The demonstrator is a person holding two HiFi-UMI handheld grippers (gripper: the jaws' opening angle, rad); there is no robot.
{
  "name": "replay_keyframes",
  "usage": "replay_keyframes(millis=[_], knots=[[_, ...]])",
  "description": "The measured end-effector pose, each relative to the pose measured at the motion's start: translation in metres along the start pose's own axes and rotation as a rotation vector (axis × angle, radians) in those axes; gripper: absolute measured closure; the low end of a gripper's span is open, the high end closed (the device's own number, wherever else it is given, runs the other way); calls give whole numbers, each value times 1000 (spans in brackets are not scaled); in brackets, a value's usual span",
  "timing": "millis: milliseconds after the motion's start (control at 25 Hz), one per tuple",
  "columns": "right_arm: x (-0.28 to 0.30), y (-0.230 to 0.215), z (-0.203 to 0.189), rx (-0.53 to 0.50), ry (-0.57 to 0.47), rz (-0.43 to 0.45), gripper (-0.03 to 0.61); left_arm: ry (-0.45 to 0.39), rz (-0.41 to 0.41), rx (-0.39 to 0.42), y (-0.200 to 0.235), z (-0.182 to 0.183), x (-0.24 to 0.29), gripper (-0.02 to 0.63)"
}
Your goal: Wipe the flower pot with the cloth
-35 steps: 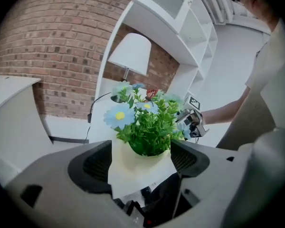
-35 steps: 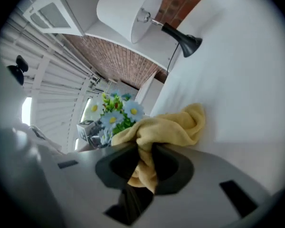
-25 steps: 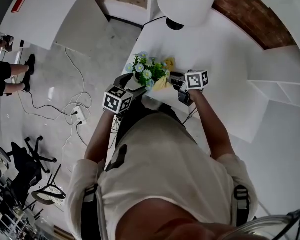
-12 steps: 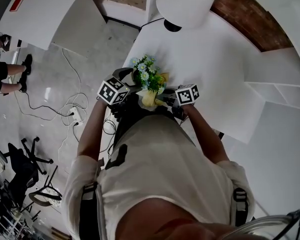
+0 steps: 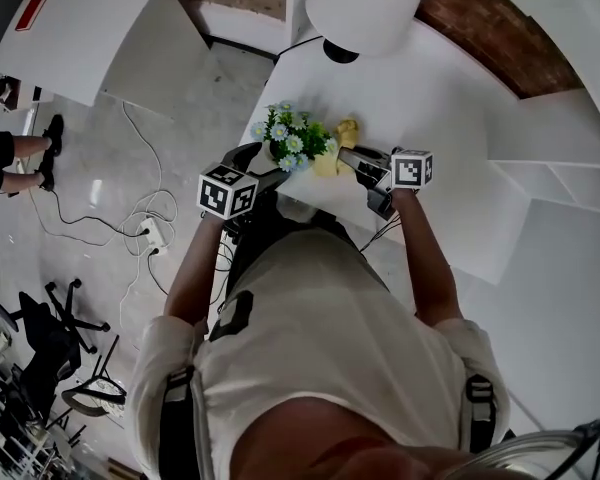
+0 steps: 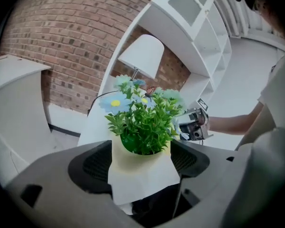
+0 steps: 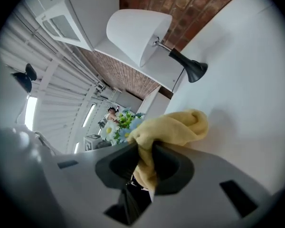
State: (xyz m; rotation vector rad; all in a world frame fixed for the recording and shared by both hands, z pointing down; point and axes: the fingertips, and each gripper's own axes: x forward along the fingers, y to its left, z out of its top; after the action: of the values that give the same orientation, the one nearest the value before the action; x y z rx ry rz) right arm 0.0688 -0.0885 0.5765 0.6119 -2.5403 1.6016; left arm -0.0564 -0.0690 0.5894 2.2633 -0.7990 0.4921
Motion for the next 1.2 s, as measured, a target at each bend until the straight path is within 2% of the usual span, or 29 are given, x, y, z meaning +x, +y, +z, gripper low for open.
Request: replay_keyframes(millis=[80,200,400,520,640,760,920,1080,1200], knots=[[6,-9,-7,-25,47,-14,491,24,-6,27,-1,-5,8,244],[23,-9,-33,-89,175,-19,491,31,-14,57,0,-4,12,244],[54,14,-73,-115,292,48,491,64,-42,156,10,0,12,244],[62,26,-100,-137,367,90,488,99,-66,182,16,2,13,244],[54,27,-120,-191,432,83,488,96,-69,178,20,5,8,244],[28,13,-113,-193,413,28,489,35,-57,111,21,9,-7,244],[-23,-8,-67,-155,291,-43,489,-51,-23,10,16,13,-18,244],[-46,-29,-13,-136,162,-153,489,-69,19,-19,16,14,-9,244],[-26,-34,6,-180,136,-189,489,-66,11,-33,15,13,0,244]])
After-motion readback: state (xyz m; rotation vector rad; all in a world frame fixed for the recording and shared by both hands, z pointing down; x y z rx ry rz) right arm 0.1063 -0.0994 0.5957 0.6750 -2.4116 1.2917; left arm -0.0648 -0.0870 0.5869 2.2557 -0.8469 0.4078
